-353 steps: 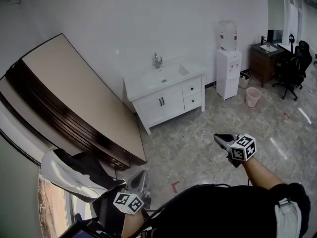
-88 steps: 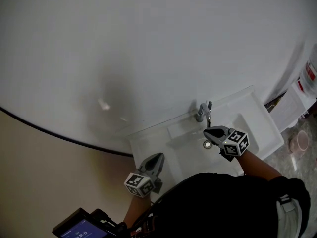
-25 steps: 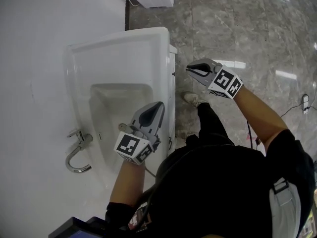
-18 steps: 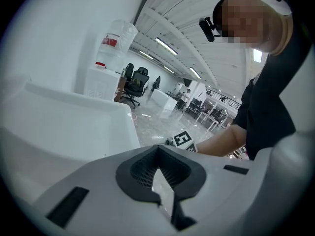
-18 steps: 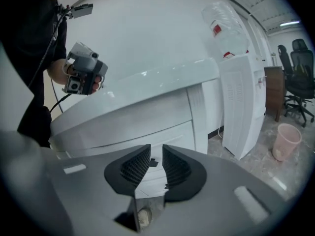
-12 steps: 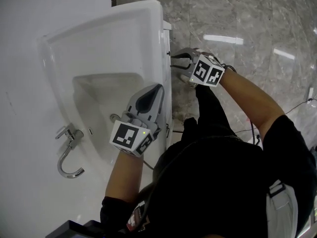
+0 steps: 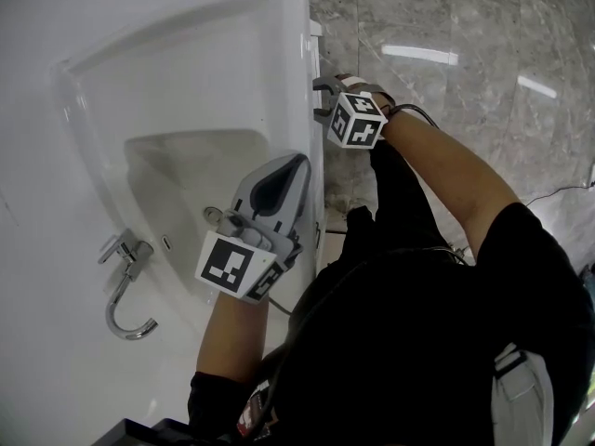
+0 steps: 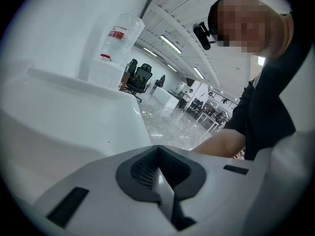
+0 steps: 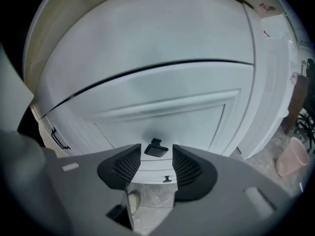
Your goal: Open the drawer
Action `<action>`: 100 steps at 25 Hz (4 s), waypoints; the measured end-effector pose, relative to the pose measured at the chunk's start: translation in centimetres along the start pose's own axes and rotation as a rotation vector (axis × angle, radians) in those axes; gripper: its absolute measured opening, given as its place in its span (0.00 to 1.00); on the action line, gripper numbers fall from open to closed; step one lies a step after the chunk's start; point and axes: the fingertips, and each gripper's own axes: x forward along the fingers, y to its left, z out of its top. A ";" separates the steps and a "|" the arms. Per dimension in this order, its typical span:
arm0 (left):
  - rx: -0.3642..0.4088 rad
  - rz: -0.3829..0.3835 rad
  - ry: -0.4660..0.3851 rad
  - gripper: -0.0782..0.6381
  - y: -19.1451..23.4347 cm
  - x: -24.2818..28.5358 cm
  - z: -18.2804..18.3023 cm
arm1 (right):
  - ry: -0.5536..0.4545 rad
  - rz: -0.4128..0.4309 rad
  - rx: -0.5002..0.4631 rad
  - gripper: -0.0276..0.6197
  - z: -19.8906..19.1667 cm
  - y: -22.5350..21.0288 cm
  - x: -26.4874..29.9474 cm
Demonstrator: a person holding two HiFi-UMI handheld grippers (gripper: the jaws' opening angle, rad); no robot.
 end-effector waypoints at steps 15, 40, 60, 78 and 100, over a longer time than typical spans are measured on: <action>-0.011 -0.017 0.006 0.10 0.0 -0.1 -0.2 | 0.112 -0.007 -0.066 0.30 -1.4 -0.1 3.0; -0.002 -0.015 0.015 0.10 -0.2 -0.1 -0.2 | 0.084 0.002 -0.040 0.26 -1.4 0.0 2.8; 0.003 -0.031 0.019 0.10 -0.3 -0.2 -0.2 | 0.089 0.017 -0.004 0.26 -3.9 0.3 0.3; 0.001 -0.015 0.020 0.10 -0.4 0.1 0.1 | 0.098 0.007 0.010 0.26 -5.9 -0.1 -1.9; 0.009 -0.002 0.009 0.10 -0.5 0.1 0.1 | 0.113 0.007 0.012 0.26 -8.5 0.1 -4.5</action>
